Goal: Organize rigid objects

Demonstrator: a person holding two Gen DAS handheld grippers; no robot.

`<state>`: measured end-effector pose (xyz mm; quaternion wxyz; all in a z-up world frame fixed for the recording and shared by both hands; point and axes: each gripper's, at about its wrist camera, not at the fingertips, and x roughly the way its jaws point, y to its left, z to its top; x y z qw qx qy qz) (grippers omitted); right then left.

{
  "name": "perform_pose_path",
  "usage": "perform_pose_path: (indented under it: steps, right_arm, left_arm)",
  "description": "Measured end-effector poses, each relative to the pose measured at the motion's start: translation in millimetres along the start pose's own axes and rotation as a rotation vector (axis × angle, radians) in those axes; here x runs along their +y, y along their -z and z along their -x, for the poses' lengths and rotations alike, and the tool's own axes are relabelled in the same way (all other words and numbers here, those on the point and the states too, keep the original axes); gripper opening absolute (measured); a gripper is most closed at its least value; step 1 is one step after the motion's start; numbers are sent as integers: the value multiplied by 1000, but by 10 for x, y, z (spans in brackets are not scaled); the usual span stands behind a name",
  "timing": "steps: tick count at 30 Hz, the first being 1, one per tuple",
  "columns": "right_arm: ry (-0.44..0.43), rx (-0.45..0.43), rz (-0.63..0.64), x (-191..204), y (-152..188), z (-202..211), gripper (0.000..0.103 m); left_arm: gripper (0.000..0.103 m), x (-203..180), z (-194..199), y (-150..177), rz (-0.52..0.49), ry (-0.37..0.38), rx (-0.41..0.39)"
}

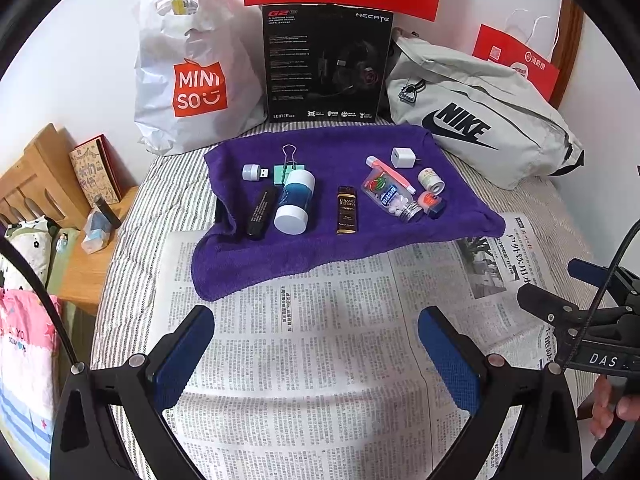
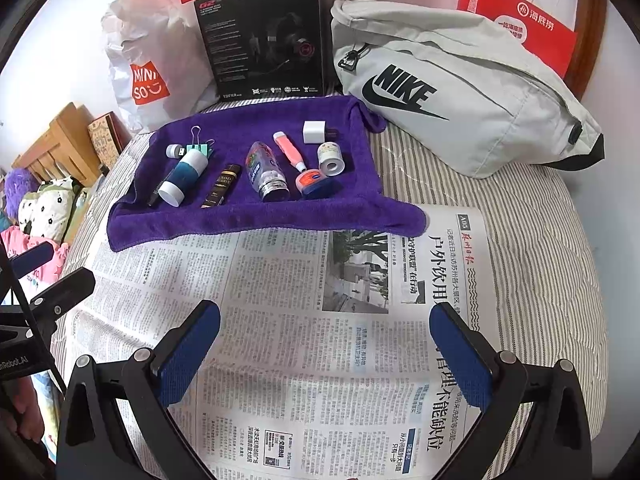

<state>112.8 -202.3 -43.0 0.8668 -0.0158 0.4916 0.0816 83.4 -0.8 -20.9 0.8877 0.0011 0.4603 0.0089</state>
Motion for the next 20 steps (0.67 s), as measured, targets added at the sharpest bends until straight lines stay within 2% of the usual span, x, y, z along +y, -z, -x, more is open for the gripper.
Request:
perform_pose_path:
  steps: [20]
  right_arm:
    - [0, 3, -2, -26, -13, -7, 103]
  left_arm:
    - [103, 7, -22, -97, -11, 6, -16]
